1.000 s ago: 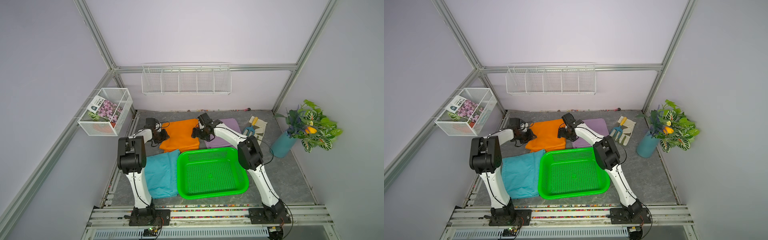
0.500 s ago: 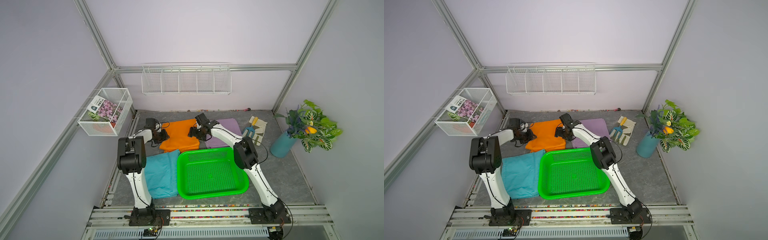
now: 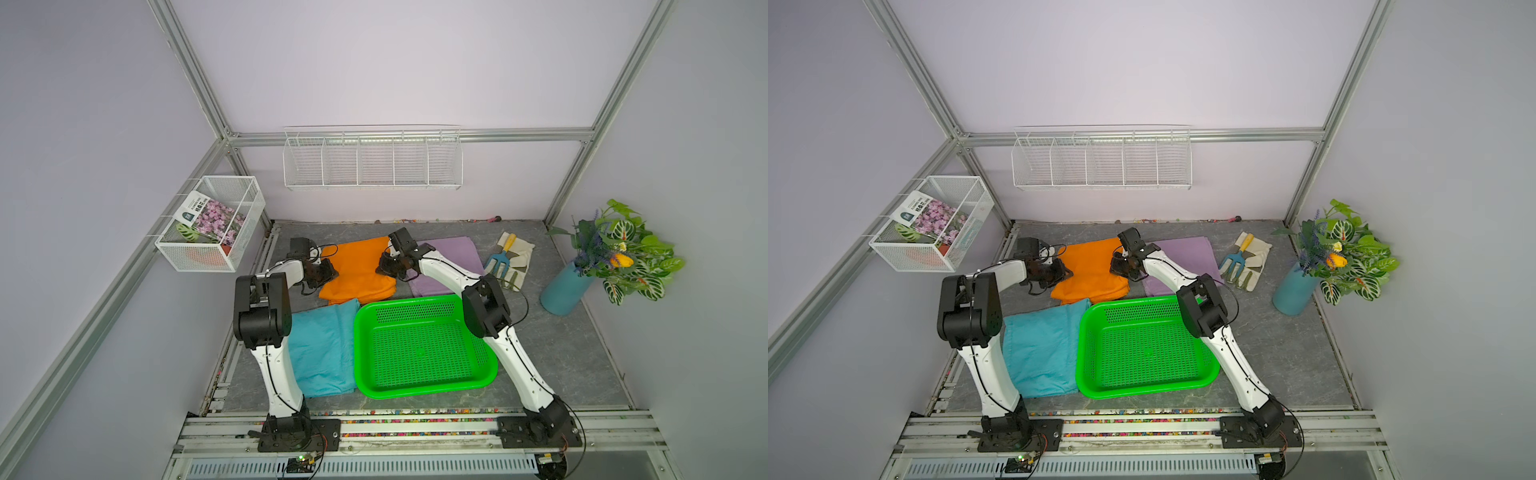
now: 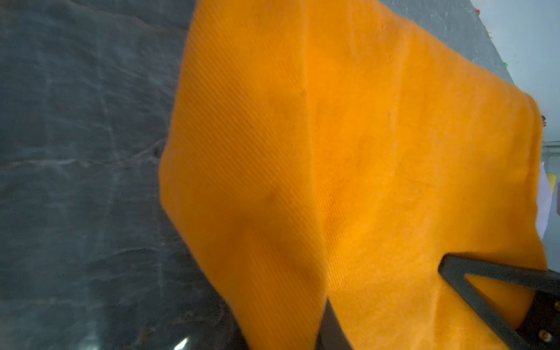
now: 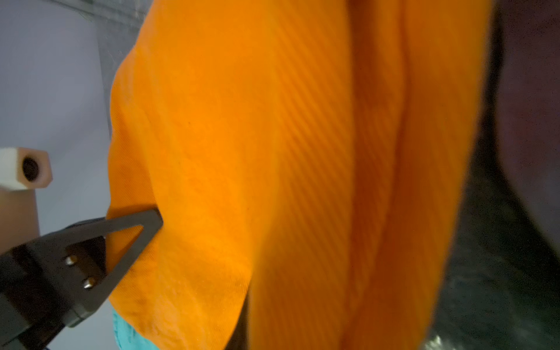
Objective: Put the folded long pants in the basket
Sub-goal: Pick up the long pant at the center of the board, then place the long pant in the basket.
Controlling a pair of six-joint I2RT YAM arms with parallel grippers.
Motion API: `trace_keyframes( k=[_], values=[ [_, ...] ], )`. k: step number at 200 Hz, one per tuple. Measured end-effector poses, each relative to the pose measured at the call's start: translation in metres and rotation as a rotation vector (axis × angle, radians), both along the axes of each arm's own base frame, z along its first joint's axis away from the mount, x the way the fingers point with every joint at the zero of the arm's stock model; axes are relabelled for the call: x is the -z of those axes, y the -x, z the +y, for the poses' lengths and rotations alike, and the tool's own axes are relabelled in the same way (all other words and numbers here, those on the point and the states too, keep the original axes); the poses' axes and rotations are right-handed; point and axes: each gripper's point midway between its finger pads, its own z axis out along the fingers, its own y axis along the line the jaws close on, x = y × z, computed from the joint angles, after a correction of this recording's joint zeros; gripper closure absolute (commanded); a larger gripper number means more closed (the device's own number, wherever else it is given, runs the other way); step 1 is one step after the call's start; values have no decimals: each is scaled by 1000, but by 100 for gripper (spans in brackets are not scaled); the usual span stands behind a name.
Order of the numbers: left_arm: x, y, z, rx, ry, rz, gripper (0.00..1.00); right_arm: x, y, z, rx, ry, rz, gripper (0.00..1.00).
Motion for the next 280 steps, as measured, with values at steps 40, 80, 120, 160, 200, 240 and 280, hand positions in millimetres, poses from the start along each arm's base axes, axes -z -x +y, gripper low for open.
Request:
trace_keyframes(
  k=[40, 80, 120, 160, 200, 240, 280],
  values=[
    [-14, 2, -2, -34, 36, -6, 100, -2, -2, 1, 0, -9, -6, 100],
    [-56, 2, -17, -25, 108, -59, 100, -5, -3, 2, 1, -13, -14, 100],
    [-80, 2, -27, -3, 120, -91, 100, -13, -7, 2, 2, -25, -32, 100],
    [-86, 1, -27, -6, 118, -93, 100, -40, -13, -1, 6, -60, -62, 100],
    [-111, 0, -27, -6, 120, -120, 100, -95, -15, -3, -3, -111, -134, 100],
    [-157, 8, -27, -8, 126, -189, 100, -143, -8, -5, -22, -150, -184, 100],
    [-185, 23, -30, -5, 135, -212, 100, -159, 5, -8, -44, -162, -181, 100]
  ],
)
